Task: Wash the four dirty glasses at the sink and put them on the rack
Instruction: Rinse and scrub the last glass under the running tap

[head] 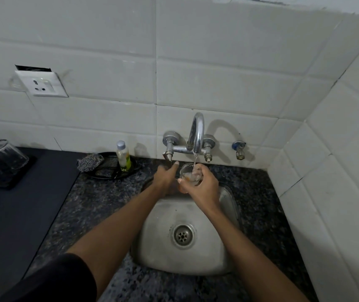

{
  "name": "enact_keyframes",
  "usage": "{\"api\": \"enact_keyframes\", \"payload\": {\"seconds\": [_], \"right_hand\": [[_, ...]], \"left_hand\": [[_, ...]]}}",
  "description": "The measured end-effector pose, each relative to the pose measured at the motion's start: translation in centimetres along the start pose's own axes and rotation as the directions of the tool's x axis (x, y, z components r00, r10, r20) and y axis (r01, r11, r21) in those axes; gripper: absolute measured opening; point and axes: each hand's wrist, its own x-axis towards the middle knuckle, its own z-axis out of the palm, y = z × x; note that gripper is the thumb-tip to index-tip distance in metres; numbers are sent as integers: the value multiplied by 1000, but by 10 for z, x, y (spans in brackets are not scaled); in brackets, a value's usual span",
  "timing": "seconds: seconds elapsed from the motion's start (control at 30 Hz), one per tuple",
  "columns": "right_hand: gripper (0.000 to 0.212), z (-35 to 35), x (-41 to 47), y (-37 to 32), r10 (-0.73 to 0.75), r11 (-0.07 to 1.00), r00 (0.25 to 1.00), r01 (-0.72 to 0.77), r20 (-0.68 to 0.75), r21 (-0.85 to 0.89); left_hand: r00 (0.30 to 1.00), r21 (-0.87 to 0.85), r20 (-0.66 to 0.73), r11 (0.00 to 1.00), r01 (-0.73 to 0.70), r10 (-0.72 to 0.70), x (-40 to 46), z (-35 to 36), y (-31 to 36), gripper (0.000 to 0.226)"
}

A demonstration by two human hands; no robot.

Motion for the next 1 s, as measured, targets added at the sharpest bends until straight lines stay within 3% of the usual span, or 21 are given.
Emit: {"api": "enact_keyframes", "payload": {"seconds": [0.03,0.07,0.13,0.2,0.23,0.3,0.33,0.37,0.43,0.5,0.53,0.6,0.73,0.8,0.87,0.93,0.97,1.0], "right_hand": [[48,0,0,0,1,1000,1000,-1,14,1],[52,0,-1,0,-2,1000,999,2,33,2],[60,-2,-3,1,-38,999,996,39,86,-15],[65,-8,-4,3,-154,979,979,170,134,-111],[60,-12,-3,4,-274,927,949,304,157,-220],[40,-19,0,8,-550,674,792,609,265,-418],[34,-22,1,9,-618,546,710,696,337,-466],[30,-24,3,10,-619,496,684,721,385,-483],[24,-25,5,9,-471,644,788,614,395,-456],[25,-23,12,4,-209,851,896,365,393,-378],[27,-21,18,1,-112,908,911,256,397,-332],[29,-24,26,-12,-64,911,897,232,438,-340],[26,-41,38,-19,-121,647,711,585,692,-488],[28,-36,35,-11,-126,681,750,541,649,-493],[32,-22,29,-10,-63,886,868,276,492,-373],[32,-11,26,-14,41,951,909,92,415,-294],[32,-13,27,-16,23,932,899,139,437,-335],[33,-17,29,-16,-47,867,870,280,491,-412]], "left_hand": [[961,-118,232,976,182,-151,-4,2,-3,72],[887,-192,419,935,297,-196,-11,3,-5,70],[795,-331,602,883,333,-74,-14,8,-8,48],[803,-422,595,863,279,31,-14,13,-7,30],[832,-447,554,854,265,31,-12,15,-7,26],[882,-492,471,836,245,18,-9,17,-5,28],[898,-498,439,837,226,19,-9,18,-2,31],[908,-495,419,844,206,24,-8,19,1,34],[923,-504,384,845,178,34,-15,21,7,34],[939,-524,343,836,162,34,-16,23,10,30],[942,-521,335,839,157,32,-15,24,10,29],[933,-512,358,840,180,18,-13,24,11,27],[911,-411,411,888,206,-21,-7,16,20,33],[919,-435,393,877,203,-18,-10,15,24,32],[925,-489,379,854,179,23,-12,17,23,32],[929,-507,369,843,181,23,-12,18,18,28],[927,-513,375,835,200,9,-13,17,17,28],[920,-487,392,846,217,-10,-12,16,18,30]]}}
